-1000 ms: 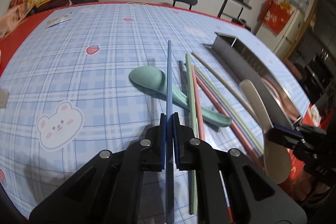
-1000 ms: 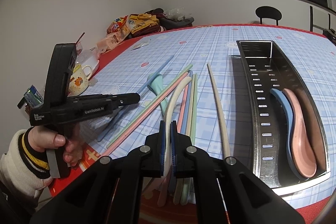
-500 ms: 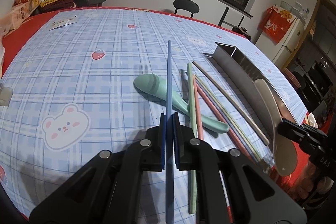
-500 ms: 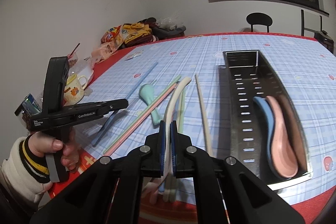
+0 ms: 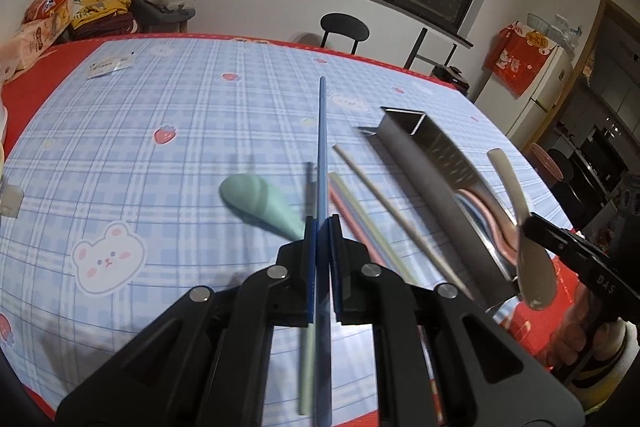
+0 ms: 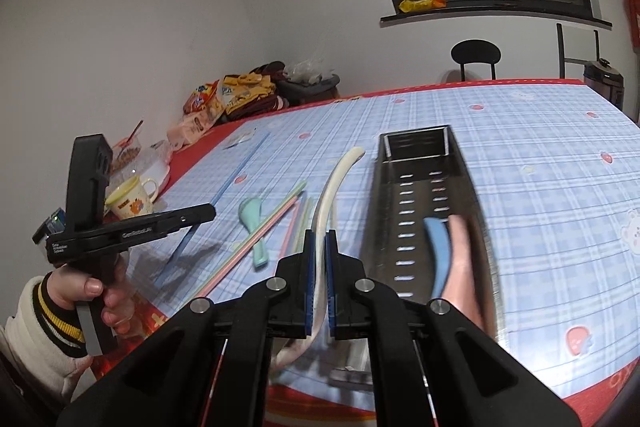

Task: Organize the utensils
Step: 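Lift the blue chopstick with left tool while right tool carries beige spoon toward basket, then lower beige spoon into steel basket and open right tool while left tool releases blue chopstick there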

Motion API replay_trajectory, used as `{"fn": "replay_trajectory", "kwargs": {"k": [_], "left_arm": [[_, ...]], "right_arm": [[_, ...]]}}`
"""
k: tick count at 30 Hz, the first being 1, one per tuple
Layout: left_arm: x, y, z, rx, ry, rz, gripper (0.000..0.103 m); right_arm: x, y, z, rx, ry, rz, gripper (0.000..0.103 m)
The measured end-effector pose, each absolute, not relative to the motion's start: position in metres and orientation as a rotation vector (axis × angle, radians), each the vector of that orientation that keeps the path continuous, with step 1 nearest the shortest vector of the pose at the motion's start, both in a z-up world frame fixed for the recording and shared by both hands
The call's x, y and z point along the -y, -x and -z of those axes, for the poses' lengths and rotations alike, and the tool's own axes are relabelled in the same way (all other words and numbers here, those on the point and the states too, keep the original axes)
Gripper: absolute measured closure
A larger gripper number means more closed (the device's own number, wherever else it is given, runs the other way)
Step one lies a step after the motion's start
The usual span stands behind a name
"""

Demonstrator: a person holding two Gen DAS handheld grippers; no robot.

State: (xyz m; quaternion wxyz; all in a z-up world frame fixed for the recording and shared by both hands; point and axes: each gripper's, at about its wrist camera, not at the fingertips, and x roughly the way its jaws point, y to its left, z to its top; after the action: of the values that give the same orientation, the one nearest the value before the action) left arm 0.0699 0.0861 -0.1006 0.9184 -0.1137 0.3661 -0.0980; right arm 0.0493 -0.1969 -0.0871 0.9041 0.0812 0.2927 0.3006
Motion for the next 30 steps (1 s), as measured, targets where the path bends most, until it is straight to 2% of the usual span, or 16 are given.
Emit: {"fn": "replay_trajectory", "kwargs": {"k": [30], "left_arm": [[0.037,-0.111,0.064,-0.770,0.397,0.346,0.093]], "right_arm": [[0.298,-0.085,0.081,-0.585,-0.193,-0.601,0.097]]}}
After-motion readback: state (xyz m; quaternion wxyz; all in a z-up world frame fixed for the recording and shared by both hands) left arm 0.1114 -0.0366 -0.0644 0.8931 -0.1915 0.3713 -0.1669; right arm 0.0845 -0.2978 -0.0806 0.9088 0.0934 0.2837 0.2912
